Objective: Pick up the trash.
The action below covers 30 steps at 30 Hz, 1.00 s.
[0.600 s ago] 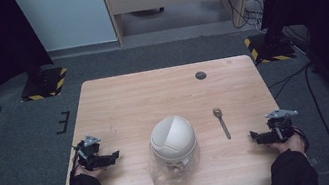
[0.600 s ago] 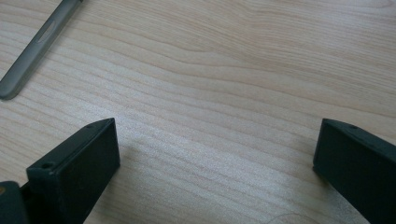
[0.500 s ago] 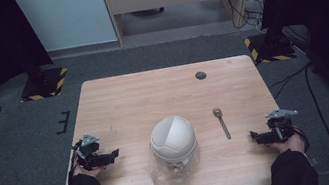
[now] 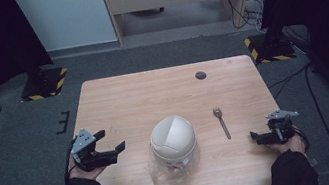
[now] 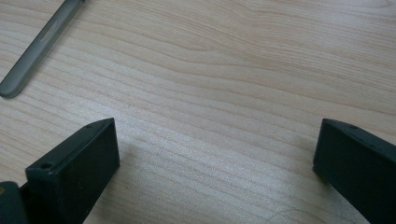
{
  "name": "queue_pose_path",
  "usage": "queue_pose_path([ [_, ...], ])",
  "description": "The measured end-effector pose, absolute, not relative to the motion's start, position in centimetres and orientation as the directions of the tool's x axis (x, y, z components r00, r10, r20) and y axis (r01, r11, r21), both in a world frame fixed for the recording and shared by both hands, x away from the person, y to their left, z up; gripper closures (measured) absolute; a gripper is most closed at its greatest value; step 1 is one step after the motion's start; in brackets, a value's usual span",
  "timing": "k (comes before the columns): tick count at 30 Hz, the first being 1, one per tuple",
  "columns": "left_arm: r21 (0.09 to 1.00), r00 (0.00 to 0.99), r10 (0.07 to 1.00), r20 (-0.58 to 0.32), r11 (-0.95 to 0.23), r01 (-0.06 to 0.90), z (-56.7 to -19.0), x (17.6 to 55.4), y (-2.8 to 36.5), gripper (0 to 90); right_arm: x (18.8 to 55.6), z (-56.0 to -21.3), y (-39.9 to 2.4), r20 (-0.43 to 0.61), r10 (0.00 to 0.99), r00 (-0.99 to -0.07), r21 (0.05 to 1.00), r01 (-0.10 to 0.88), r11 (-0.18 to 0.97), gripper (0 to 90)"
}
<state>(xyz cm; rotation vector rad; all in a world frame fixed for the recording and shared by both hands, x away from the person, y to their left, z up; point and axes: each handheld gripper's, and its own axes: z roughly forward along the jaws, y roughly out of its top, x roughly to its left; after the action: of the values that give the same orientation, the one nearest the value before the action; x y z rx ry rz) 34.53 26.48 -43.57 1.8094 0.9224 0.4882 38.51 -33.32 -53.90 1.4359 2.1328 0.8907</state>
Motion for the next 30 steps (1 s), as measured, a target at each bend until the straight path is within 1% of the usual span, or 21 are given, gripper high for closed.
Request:
queue_pose_path([
  [3,0.917,0.654,0.753,-0.073,-0.206,0.341,-42.6,34.0,25.8,8.5,38.5,-53.9,-33.3,0.01,0.925,-0.381,0.707,0.657,0.263,0.6],
  [6,0.927,0.696,0.717,-0.043,-0.232,0.296,-41.6,33.2,24.8,8.6,38.5,-53.9,-33.3,0.01,0.924,-0.382,0.707,0.656,0.264,0.6],
  [11,0.927,0.749,0.663,-0.006,-0.278,0.253,-40.7,32.2,22.7,8.6,38.5,-53.9,-33.3,0.009,0.924,-0.382,0.707,0.656,0.264,0.6],
  [21,0.911,0.818,0.575,0.017,-0.347,0.225,-40.7,31.4,18.3,9.2,38.5,-53.9,-33.3,0.007,0.925,-0.38,0.706,0.657,0.265,0.5],
  [30,0.891,0.858,0.514,0.009,-0.394,0.227,-41.4,32.3,14.8,9.6,38.5,-53.9,-33.3,0.006,0.926,-0.379,0.706,0.657,0.264,0.5],
])
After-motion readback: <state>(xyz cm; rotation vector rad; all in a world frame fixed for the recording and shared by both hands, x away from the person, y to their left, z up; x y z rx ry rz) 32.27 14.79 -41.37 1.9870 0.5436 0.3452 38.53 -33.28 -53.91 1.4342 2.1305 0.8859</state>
